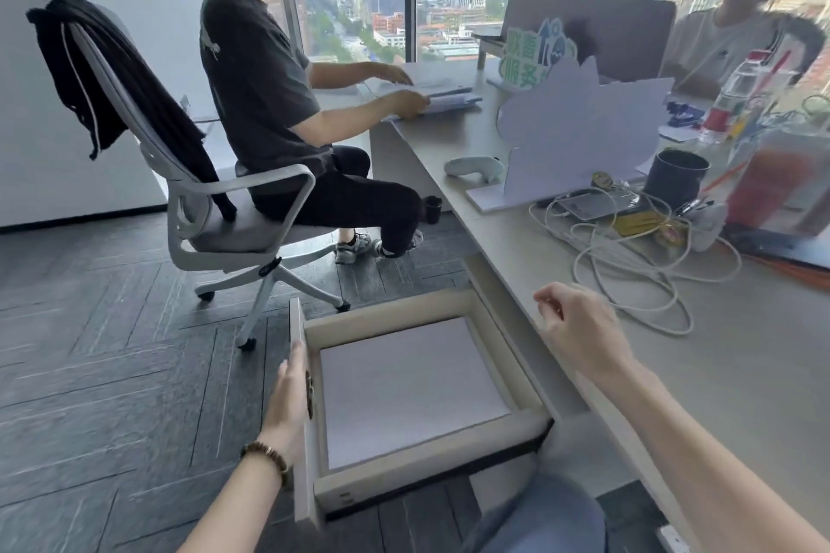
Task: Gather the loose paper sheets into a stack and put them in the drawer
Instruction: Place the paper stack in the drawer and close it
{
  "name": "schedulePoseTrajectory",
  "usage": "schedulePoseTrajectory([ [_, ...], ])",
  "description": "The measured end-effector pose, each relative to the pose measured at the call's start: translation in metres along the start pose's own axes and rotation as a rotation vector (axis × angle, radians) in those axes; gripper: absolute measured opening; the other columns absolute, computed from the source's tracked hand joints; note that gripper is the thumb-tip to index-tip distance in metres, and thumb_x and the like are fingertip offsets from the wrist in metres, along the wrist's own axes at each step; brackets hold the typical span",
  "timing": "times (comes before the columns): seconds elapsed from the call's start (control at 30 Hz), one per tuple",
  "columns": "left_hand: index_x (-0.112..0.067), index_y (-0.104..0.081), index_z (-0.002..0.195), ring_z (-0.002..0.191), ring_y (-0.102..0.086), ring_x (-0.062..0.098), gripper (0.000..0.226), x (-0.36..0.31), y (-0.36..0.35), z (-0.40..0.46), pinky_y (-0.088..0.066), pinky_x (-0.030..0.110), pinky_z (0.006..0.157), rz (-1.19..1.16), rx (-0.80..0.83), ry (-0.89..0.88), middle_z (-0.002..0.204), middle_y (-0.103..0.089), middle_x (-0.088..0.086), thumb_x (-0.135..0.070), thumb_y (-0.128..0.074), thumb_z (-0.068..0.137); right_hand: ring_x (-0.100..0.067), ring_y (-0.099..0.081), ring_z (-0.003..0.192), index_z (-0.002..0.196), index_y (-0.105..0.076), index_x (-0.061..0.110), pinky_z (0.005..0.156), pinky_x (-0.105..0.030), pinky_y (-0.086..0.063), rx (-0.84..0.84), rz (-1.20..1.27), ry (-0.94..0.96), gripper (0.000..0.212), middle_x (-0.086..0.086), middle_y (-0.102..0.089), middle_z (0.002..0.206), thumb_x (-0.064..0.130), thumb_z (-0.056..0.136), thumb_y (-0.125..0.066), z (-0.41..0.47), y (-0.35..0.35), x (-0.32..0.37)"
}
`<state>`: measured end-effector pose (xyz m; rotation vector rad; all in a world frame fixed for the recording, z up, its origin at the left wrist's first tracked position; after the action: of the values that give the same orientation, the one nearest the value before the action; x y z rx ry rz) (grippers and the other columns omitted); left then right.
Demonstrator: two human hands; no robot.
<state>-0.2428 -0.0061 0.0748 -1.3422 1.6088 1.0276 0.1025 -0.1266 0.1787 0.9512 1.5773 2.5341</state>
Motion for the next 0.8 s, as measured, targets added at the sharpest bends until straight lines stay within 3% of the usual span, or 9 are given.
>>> schedulePoseTrajectory([
  [0.17, -0.033, -0.011, 0.157, 0.152, -0.010, 0.012, 0.077, -0.009, -0.014, -0.006, -0.008, 0.042, 0.121, -0.037, 0.084, 0.037, 0.167, -0.005, -0.009, -0.073, -0.023, 0.093, -0.034, -0.069, 0.092, 0.105, -0.071, 0.019, 0.074, -0.040, -0.055, 0.042, -0.255, 0.012, 0.022, -0.004, -0.070, 0.103, 0.030, 0.097, -0.053, -0.007, 0.008, -0.022],
  [0.37, -0.029, -0.021, 0.157, 0.150, -0.023, 0.016, 0.119, 0.000, -0.037, 0.002, -0.014, 0.047, 0.123, -0.115, 0.185, 0.102, 0.164, -0.022, -0.003, -0.098, -0.034, 0.061, -0.030, -0.070, 0.076, 0.091, -0.058, 0.019, 0.060, -0.038, -0.053, 0.042, -0.354, 0.092, 0.015, 0.000, -0.071, 0.086, 0.031, 0.095, -0.049, 0.000, 0.003, -0.027],
  [0.53, -0.016, -0.028, 0.155, 0.144, -0.032, 0.019, 0.078, -0.004, -0.070, -0.006, -0.022, 0.037, 0.116, -0.173, 0.222, 0.068, 0.157, -0.035, 0.006, -0.066, -0.017, 0.096, -0.031, -0.070, 0.071, 0.092, -0.059, 0.019, 0.058, -0.037, -0.052, 0.034, -0.365, 0.026, 0.012, 0.000, -0.071, 0.081, 0.018, 0.090, -0.047, 0.004, 0.001, -0.032],
  [0.73, -0.023, -0.038, 0.150, 0.115, -0.055, 0.017, 0.072, 0.007, -0.099, 0.008, -0.043, 0.034, 0.083, -0.228, 0.281, 0.138, 0.148, -0.049, 0.002, -0.066, -0.014, 0.098, -0.032, -0.069, 0.065, 0.083, -0.058, 0.016, 0.053, -0.035, -0.048, 0.017, -0.398, -0.057, 0.013, -0.003, -0.069, 0.073, 0.008, 0.083, -0.048, 0.005, 0.001, -0.040],
  [0.8, -0.027, -0.039, 0.150, 0.123, -0.049, 0.017, 0.070, 0.007, -0.108, 0.007, -0.041, 0.034, 0.075, -0.234, 0.328, 0.168, 0.152, -0.045, -0.002, -0.065, -0.012, 0.098, -0.033, -0.067, 0.065, 0.083, -0.055, 0.015, 0.052, -0.035, -0.042, 0.020, -0.397, -0.052, 0.013, -0.003, -0.068, 0.072, 0.006, 0.083, -0.046, 0.007, 0.000, -0.041],
])
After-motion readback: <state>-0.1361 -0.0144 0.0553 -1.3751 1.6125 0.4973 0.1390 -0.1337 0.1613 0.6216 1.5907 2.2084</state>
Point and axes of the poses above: each hand's wrist, its own z-axis towards the middle knuckle, its own y-axis out of the back of the hand, x = y × z, the point moved 4 cm from there along z, towards the middle knuckle
